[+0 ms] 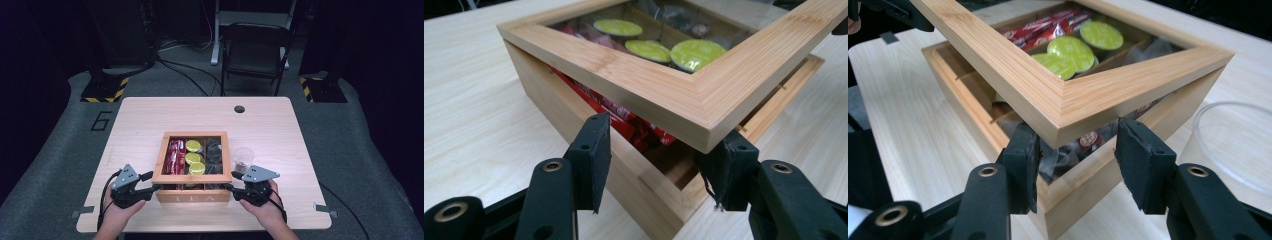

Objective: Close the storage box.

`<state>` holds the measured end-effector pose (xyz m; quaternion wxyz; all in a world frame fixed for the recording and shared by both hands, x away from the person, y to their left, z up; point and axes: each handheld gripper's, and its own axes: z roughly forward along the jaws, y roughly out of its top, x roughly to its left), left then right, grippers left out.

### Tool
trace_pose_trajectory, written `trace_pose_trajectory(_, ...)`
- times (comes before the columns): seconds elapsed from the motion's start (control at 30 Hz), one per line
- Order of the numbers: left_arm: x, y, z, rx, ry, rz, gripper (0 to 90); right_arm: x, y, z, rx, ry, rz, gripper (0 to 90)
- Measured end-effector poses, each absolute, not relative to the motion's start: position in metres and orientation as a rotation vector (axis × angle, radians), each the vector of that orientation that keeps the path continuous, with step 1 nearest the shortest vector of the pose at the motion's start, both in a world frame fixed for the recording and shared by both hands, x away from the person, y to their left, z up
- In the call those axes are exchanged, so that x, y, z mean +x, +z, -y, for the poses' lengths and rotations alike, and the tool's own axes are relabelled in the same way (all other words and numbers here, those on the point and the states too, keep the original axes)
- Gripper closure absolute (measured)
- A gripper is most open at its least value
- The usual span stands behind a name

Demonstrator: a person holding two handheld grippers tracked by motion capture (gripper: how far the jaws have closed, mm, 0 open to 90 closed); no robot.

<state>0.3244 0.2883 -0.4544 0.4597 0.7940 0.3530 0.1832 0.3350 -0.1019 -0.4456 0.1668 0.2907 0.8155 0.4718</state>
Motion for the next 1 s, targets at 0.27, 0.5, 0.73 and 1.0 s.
trace_pose_trajectory(0.27, 0.326, -0.46, -0.288, 2.022, 0.423, -0.882, 45.2, 0.335, -0.452, 0.1, 0.821, 1.303, -2.383, 52.4)
trace_pose_trajectory(0.5, 0.323, -0.464, -0.29, 2.038, 0.38, -0.883, 45.3, 0.334, -0.456, 0.101, 0.809, 1.281, -2.423, 53.2)
trace_pose_trajectory(0.73, 0.317, -0.465, -0.288, 2.086, 0.349, -0.861, 35.5, 0.329, -0.456, 0.104, 0.818, 1.27, -2.442, 45.6)
trace_pose_trajectory(1.0, 0.315, -0.461, -0.295, 2.021, 0.333, -0.89, 35.2, 0.331, -0.451, 0.111, 0.873, 1.317, -2.381, 43.6)
